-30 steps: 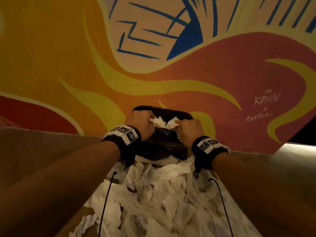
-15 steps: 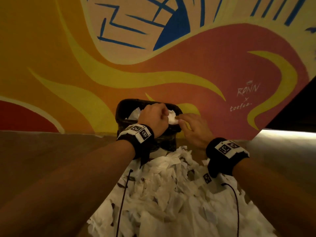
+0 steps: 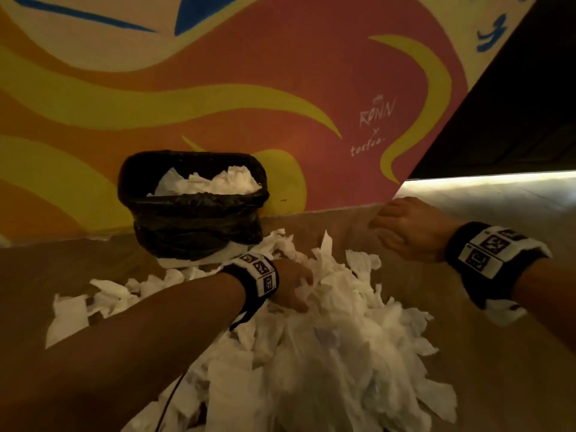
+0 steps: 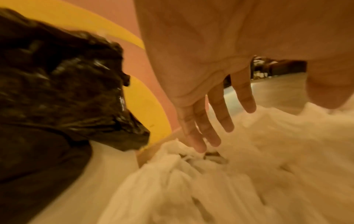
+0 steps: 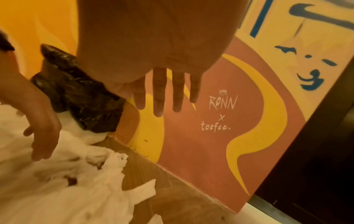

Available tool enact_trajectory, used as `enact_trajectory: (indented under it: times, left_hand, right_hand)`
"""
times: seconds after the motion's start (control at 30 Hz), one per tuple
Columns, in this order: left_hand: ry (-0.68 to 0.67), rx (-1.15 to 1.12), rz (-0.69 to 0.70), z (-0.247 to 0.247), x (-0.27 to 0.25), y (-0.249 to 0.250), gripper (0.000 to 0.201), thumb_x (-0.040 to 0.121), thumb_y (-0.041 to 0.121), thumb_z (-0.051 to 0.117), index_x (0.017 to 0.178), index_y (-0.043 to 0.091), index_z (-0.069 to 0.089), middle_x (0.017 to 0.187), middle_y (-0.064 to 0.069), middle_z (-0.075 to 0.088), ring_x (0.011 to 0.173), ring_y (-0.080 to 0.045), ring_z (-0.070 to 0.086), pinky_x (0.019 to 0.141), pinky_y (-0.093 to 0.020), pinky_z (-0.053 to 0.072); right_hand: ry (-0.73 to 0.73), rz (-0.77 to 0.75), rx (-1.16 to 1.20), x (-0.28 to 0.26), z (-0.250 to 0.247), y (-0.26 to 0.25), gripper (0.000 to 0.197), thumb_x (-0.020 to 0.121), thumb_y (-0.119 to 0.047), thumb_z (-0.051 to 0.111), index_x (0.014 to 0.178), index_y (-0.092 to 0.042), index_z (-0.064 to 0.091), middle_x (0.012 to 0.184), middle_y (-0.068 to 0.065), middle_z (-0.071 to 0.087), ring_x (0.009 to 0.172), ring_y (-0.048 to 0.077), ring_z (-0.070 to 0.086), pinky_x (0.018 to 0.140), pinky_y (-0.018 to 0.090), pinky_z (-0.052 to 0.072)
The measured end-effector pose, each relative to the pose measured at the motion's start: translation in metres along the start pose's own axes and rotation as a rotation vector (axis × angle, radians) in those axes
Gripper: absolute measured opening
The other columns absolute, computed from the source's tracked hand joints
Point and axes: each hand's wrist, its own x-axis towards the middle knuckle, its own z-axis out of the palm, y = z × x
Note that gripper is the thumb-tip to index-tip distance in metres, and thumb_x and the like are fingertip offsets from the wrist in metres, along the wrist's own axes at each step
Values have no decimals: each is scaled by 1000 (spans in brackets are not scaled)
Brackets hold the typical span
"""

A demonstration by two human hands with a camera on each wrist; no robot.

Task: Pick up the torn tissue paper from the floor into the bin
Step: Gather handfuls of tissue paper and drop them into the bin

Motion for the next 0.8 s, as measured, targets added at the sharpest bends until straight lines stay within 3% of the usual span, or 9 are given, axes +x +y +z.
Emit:
enact_trajectory:
  times: [0.1, 0.2, 0.33, 0.5, 0.63, 0.73, 0.8]
  left_hand:
    - [-132, 99, 34, 32, 2, 15, 89, 70, 66, 68, 144, 35, 29, 153, 0, 30, 139, -28, 32, 113, -49, 31]
    - [-212, 174, 64, 50, 3, 29, 96, 72, 61, 71, 149, 29, 24, 154, -2, 28, 140, -28, 30, 114, -47, 29]
    - [-206, 212, -8, 56, 7, 29, 83, 74, 58, 72, 142, 30, 35, 146, -3, 40, 132, -28, 43, 106, -44, 40]
    - [-215, 129, -114, 51, -7, 35, 37, 92, 34, 57, 123, 13, 58, 128, -10, 57, 115, -31, 55, 96, -39, 45]
    - [-169, -5, -282, 48, -20, 26, 33, 95, 30, 47, 121, 13, 60, 127, -9, 60, 115, -30, 57, 100, -43, 46]
    - [-79, -64, -361, 41, -28, 29, 47, 96, 39, 46, 136, 15, 49, 141, -7, 48, 128, -28, 47, 107, -37, 39]
    - [13, -83, -403, 36, -32, 35, 50, 93, 41, 51, 135, 13, 51, 138, -8, 49, 126, -27, 48, 103, -33, 39]
  right_hand:
    - [-121, -58, -67, -22, -5, -2, 44, 96, -43, 28, 128, -27, 54, 127, -4, 61, 115, 21, 56, 102, 40, 43]
    - [-269, -93, -64, -43, -7, -2, 39, 98, -43, 30, 131, -31, 48, 125, -6, 58, 111, 15, 57, 101, 33, 43]
    - [-396, -95, 62, -70, -5, 7, 35, 99, -40, 35, 127, -26, 52, 118, -4, 60, 103, 13, 59, 94, 30, 48]
    - [-473, -165, 193, -54, 2, -4, 30, 99, -37, 40, 122, -27, 55, 116, -9, 61, 102, 11, 58, 97, 28, 47]
    - [-479, -303, 96, -14, 10, -28, 37, 96, -47, 42, 128, -28, 49, 122, -3, 59, 107, 18, 56, 98, 31, 44]
    - [-506, -392, 27, 7, 24, -46, 42, 94, -50, 44, 130, -29, 44, 128, 4, 54, 113, 26, 54, 99, 41, 45]
    - [-473, -437, 58, 15, 37, -58, 44, 93, -50, 47, 131, -29, 43, 130, 5, 52, 114, 27, 53, 98, 42, 45]
